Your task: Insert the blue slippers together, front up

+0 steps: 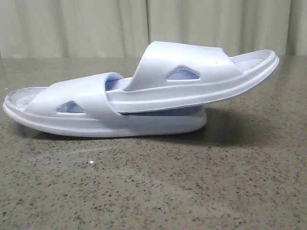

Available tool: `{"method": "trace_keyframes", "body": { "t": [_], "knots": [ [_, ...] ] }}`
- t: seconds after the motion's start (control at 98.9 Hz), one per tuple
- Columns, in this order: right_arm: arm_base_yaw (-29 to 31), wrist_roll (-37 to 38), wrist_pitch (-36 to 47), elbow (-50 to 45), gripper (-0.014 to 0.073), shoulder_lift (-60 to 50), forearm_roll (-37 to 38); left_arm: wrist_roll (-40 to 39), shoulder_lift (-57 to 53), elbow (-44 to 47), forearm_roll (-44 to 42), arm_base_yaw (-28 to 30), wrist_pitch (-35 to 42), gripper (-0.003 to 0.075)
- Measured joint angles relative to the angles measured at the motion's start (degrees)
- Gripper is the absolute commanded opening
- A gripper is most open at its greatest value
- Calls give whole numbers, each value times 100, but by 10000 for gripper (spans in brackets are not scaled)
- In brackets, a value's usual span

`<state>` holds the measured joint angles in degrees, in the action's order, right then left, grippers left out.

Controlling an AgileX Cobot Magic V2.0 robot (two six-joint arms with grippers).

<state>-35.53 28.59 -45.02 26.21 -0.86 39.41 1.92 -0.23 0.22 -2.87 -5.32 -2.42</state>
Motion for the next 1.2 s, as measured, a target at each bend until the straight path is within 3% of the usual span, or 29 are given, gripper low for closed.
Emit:
{"method": "trace_keyframes", "body": {
  "t": [0.243,0.606,0.799,1.203],
  "knots": [
    [399,-252,1177,-320,-107,0,-318,0,0,0,-10,0,0,16],
    [2209,-1934,2135,-1208,-107,0,-2587,0,0,0,-10,0,-10,16],
    [3148,-2223,2741,-1733,-107,0,-3442,0,0,0,-10,0,-10,15],
    [3311,-2264,3355,-2579,-107,0,-3593,0,0,0,-10,0,-10,16]
  ]
}}
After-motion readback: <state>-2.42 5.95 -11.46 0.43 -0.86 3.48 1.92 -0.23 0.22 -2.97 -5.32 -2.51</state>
